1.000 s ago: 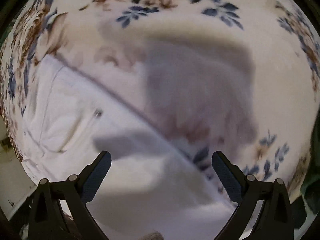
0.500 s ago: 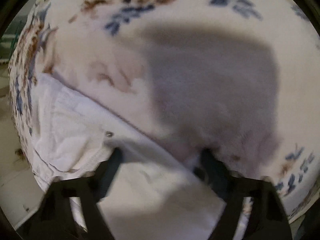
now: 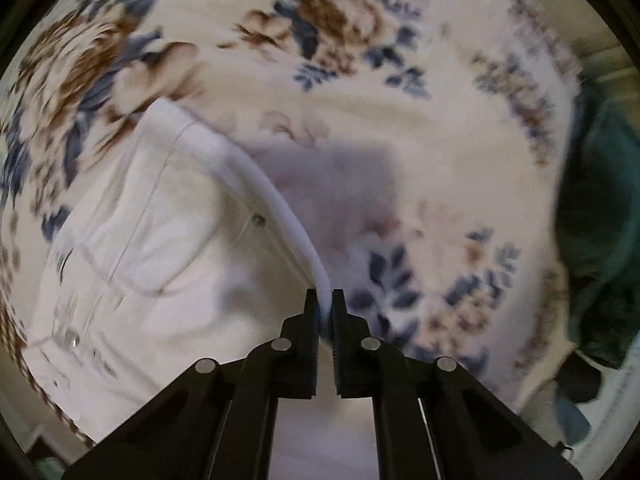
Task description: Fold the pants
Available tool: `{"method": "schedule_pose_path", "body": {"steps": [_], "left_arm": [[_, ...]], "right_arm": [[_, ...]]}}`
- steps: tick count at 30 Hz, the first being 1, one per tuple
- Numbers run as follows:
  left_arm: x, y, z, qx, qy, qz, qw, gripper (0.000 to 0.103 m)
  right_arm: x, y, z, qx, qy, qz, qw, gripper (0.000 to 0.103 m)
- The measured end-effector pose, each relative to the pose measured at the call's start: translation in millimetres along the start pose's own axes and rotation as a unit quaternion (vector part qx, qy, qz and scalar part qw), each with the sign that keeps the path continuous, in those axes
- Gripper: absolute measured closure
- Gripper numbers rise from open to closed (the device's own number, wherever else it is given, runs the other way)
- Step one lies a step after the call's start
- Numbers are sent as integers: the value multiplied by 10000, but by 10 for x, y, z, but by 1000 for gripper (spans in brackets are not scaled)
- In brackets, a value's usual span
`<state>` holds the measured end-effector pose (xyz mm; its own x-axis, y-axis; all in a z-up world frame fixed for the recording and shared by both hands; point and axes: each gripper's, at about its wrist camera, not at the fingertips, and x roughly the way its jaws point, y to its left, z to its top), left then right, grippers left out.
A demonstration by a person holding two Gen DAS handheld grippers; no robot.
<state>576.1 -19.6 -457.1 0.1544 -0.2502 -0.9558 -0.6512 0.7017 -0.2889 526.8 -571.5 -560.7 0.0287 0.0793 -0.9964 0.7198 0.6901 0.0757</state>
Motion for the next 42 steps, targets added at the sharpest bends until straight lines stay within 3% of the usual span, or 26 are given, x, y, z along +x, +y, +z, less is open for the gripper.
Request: {"method": "schedule_pose_path", "body": {"steps": [5, 9, 12, 20, 27, 28, 30, 32, 34, 36, 38, 39, 41, 42], "left_arm": [[-530, 983, -670, -144, -305, -848, 9958, 100], [-684, 1447, -1297, -286, -373, -1199, 9917, 100], [-655, 1800, -1656, -281, -383, -1275, 9907, 100], [-13, 2699, -2255, -513, 137, -1147, 9920, 100], [545, 3142, -2299, -639, 569, -1256, 9884, 99], [552, 3160, -2296, -598, 608, -1299, 9878, 99], [508, 3195, -2322, -472, 656, -1246, 9889, 96], [413, 3158, -2336, -406, 648, -1227, 9895, 95], [267, 3061, -2361, -260, 524, -1109, 9921, 94], [140, 2997, -2403, -111, 326, -1004, 9944, 89], [26, 2888, -2439, 183, 62, -822, 9964, 68], [-29, 2776, -2459, 394, -120, -618, 9972, 63], [-106, 2564, -2476, 749, -501, -382, 9952, 36], [-110, 2418, -2498, 946, -725, -316, 9924, 29]], "right_arm": [[-347, -304, -502, 84, -178, 299, 9994, 98], [-878, -871, -837, 140, -215, 333, 9991, 98], [-976, -1233, -1149, 209, -191, 288, 9992, 98], [-715, -1695, -1834, -176, -309, -360, 9987, 98], [-246, -1951, -2127, -171, -69, -573, 9982, 97], [-203, -1998, -2152, -119, 8, -525, 9985, 95], [-129, -2117, -2198, -39, 217, -332, 9992, 81], [-96, -2291, -2264, 25, 437, 64, 9990, 45], [-143, -2476, -2328, 136, 433, 327, 9984, 43], [-246, -2698, -2354, 378, 256, 521, 9976, 43], [-326, -2961, -2321, 768, 40, 768, 9941, 43], [-361, -3090, -2281, 983, -89, 884, 9912, 43], [-406, -3334, -2154, 1401, -352, 1104, 9833, 43], [-407, -3419, -2103, 1538, -440, 1186, 9800, 43]]}}
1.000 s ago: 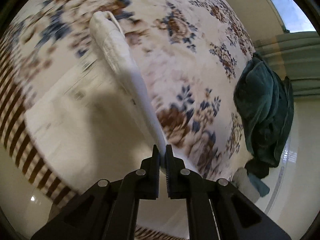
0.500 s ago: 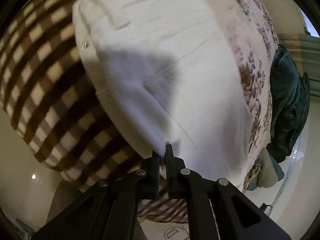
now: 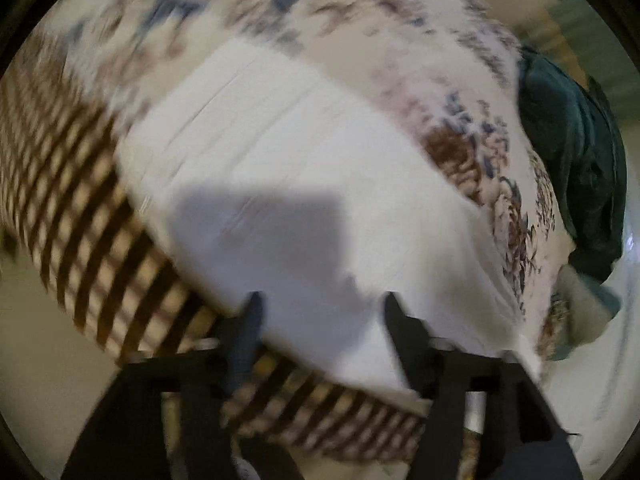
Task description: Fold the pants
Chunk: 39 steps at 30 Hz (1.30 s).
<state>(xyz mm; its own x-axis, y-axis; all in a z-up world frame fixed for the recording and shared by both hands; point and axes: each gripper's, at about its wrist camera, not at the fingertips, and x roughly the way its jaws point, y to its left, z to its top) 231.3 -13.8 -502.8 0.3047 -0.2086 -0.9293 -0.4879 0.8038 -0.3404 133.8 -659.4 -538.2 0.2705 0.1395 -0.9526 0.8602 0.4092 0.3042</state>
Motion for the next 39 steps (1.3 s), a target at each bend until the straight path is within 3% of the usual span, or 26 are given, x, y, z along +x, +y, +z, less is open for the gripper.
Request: {"method": "schedule_pose_path", "body": {"steps": [2, 4, 6, 9, 10, 11, 18, 21, 22, 23, 24, 25, 26, 27, 30, 35, 39], "left_arm": [[82, -235, 5, 289, -183, 66, 9994, 20], [265, -486, 7, 486, -124, 112, 9987, 20], [426, -664, -7, 582, 28, 147, 9982, 20], [604, -906, -60, 694, 276, 149, 9971, 20], [625, -968, -87, 748, 292, 171, 9966, 20], [646, -1041, -108, 799, 331, 176, 9961, 20], [579, -1257, -307, 1105, 419, 280, 9926, 20], [582, -1220, -348, 1058, 439, 330, 9929, 20], [588, -1193, -354, 1011, 470, 326, 9932, 20], [583, -1134, -350, 903, 525, 277, 9941, 20], [566, -1093, -343, 827, 548, 232, 9948, 20], [532, -1048, -333, 756, 544, 190, 9955, 20], [461, -975, -315, 701, 493, 149, 9962, 20], [403, -914, -296, 677, 448, 153, 9966, 20], [212, -622, -213, 513, 317, 276, 9978, 20], [-95, 35, 130, 7, -109, 724, 9973, 20], [-31, 592, 417, -619, -51, 635, 9960, 20]], "right_arm": [[-9, -124, 231, 342, -207, 334, 9986, 43], [45, -282, 475, 769, -331, 693, 9941, 43], [118, -430, 662, 1297, -362, 1135, 9844, 43], [278, -615, 936, 2160, -419, 1903, 9568, 45], [275, -644, 1004, 2236, -542, 1945, 9536, 71], [244, -630, 1077, 2155, -612, 1780, 9582, 98], [-186, -374, 1050, 827, -1000, 846, 9879, 99], [-30, -557, 1001, 535, -744, 367, 9951, 97], [143, -594, 1013, 453, -443, 105, 9979, 86], [199, -675, 982, 437, -267, -68, 9987, 82], [199, -740, 922, 457, -200, -48, 9987, 82], [202, -715, 844, 436, -140, 34, 9989, 73], [201, -675, 789, 374, -96, 49, 9992, 57], [183, -556, 642, 205, -38, 74, 9998, 53], [191, -190, 168, -265, 209, 147, 9993, 52], [508, 606, -1037, -824, 1069, 416, 9900, 52], [729, 1057, -1786, -1024, 1398, 611, 9830, 52]]}}
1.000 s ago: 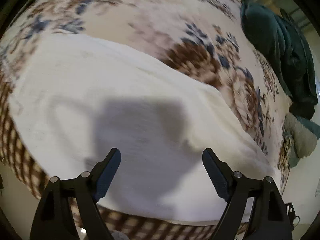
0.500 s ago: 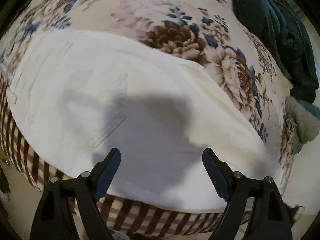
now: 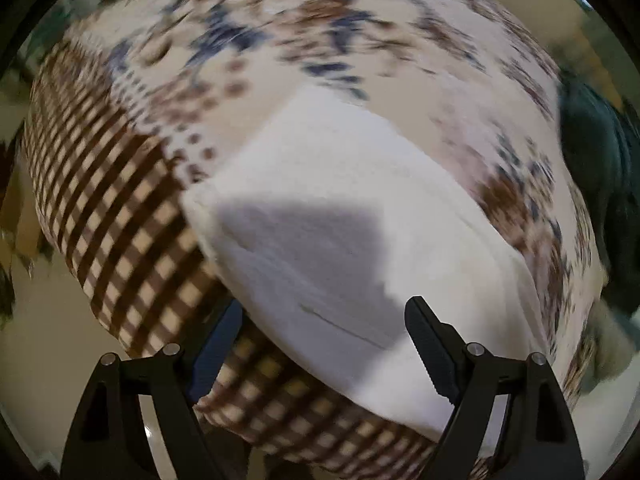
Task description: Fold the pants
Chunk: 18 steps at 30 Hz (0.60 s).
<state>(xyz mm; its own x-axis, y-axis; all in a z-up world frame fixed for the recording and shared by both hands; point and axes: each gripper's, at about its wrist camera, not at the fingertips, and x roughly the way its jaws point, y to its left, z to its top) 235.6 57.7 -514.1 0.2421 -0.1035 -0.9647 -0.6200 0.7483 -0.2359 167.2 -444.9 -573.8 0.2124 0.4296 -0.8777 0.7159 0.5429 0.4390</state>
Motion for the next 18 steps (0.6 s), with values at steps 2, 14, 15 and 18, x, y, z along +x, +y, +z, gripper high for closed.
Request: {"method": "schedule_pose_path", "body": {"steps": [2, 14, 15, 18], "left_arm": [[155, 225, 166, -294, 141, -122, 9994, 20], [193, 639, 352, -606, -414, -517, 9960, 88], [144, 629, 355, -568, -471, -525, 9959, 88], [91, 662, 429, -512, -536, -583, 9955, 89]], "right_arm": [[225, 248, -203, -18, 74, 114, 9999, 52], [514, 645, -737, -112, -158, -775, 9968, 103], [447, 654, -764, -220, -189, -933, 9952, 103], [371, 703, -879, -348, -154, -1221, 9918, 103]]}}
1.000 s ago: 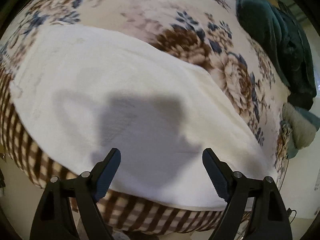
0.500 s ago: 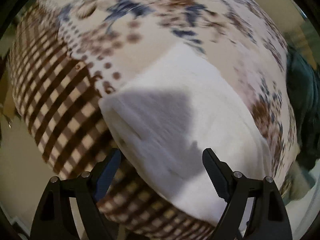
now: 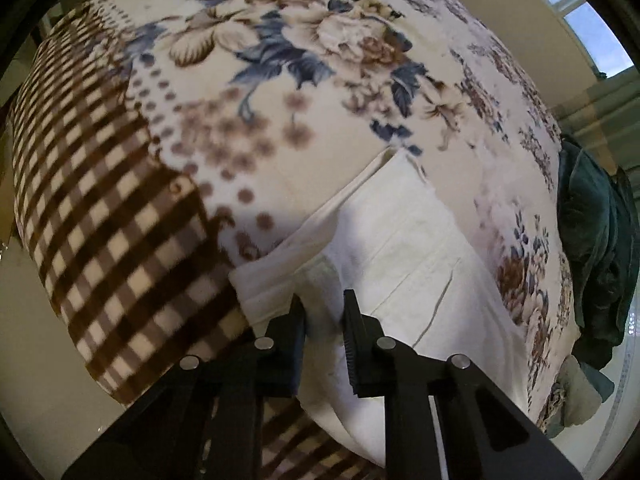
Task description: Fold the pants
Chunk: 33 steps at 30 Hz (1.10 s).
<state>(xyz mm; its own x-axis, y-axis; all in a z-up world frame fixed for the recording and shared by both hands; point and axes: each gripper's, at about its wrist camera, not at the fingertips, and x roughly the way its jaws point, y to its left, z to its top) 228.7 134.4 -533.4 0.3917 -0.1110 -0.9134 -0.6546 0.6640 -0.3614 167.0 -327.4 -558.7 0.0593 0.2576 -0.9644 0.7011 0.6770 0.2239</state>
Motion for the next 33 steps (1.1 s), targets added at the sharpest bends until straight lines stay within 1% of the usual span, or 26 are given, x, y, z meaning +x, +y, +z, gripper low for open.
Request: {"method": "schedule_pose_path", "body": {"steps": [2, 3, 6, 7, 9, 10, 11, 12, 13, 14, 15, 16, 17, 18, 21, 22, 24, 25, 26, 27, 28, 29, 30, 31, 32, 33], "left_arm": [[55, 43, 32, 10, 86, 26, 10000, 89], [95, 62, 32, -6, 139, 48, 9999, 89], [227, 104, 41, -68, 278, 127, 9995, 88], [227, 114, 43, -64, 283, 112, 9995, 88], [217, 86, 30, 6, 265, 115, 9996, 88], [210, 76, 30, 40, 260, 118, 9996, 88], [205, 80, 27, 76, 246, 118, 9996, 88], [211, 80, 28, 88, 244, 118, 9996, 88], [221, 85, 25, 116, 240, 134, 9996, 88], [233, 91, 29, 134, 225, 151, 9995, 88], [240, 89, 27, 157, 214, 170, 9995, 88], [245, 86, 27, 176, 206, 191, 9995, 88], [246, 87, 24, 178, 197, 207, 9994, 88], [243, 79, 24, 187, 183, 226, 9994, 88], [234, 89, 27, 178, 172, 241, 9994, 88], [244, 96, 33, 158, 195, 245, 9994, 88], [312, 132, 67, 135, 378, 241, 9989, 86], [298, 142, 92, 83, 463, 244, 9986, 84], [257, 120, 97, 106, 525, 296, 9981, 79], [201, 72, 92, 213, 573, 432, 9972, 75], [92, -35, 72, 471, 574, 728, 9946, 66], [-2, -121, 46, 737, 521, 962, 9913, 63], [-99, -211, 11, 980, 449, 1133, 9877, 62], [-189, -297, -28, 1190, 367, 1283, 9839, 53], [-281, -400, -74, 1407, 278, 1444, 9791, 33], [-365, -528, -128, 1586, 204, 1549, 9749, 25]], "right_arm": [[33, -14, -79, -15, 103, -114, 9999, 103], [65, -42, -100, 31, 196, -11, 9998, 103], [136, -110, -88, 229, 448, 691, 9963, 101], [130, -125, -57, 278, 494, 880, 9945, 98], [105, -156, -21, 314, 468, 1084, 9925, 84], [94, -165, 8, 296, 443, 1158, 9918, 64], [114, -147, 50, 194, 429, 950, 9944, 55], [156, -136, 84, 169, 455, 666, 9966, 55], [216, -140, 148, 303, 477, 649, 9963, 55], [287, -153, 184, 474, 507, 666, 9954, 59], [316, -187, 191, 587, 496, 591, 9953, 71], [337, -233, 191, 798, 433, 470, 9948, 88], [340, -256, 183, 935, 424, 446, 9937, 94], [328, -247, 182, 918, 425, 396, 9941, 96], [163, -184, 98, 512, 306, 186, 9980, 98], [169, -187, 82, 424, 353, 129, 9984, 98], [292, -202, 111, 221, 666, 34, 9975, 98], [325, -215, 150, 111, 865, -25, 9962, 95], [302, -195, 196, 16, 1016, -95, 9948, 91], [252, -168, 229, -116, 1074, -151, 9940, 90], [130, -75, 289, -473, 1053, -228, 9931, 88], [-23, 45, 347, -895, 930, -293, 9912, 77], [-115, 113, 374, -1131, 833, -309, 9896, 66], [-253, 231, 432, -1500, 662, -350, 9858, 44], [-363, 366, 511, -1825, 535, -315, 9812, 33], [-421, 423, 549, -1985, 493, -224, 9786, 33]]}}
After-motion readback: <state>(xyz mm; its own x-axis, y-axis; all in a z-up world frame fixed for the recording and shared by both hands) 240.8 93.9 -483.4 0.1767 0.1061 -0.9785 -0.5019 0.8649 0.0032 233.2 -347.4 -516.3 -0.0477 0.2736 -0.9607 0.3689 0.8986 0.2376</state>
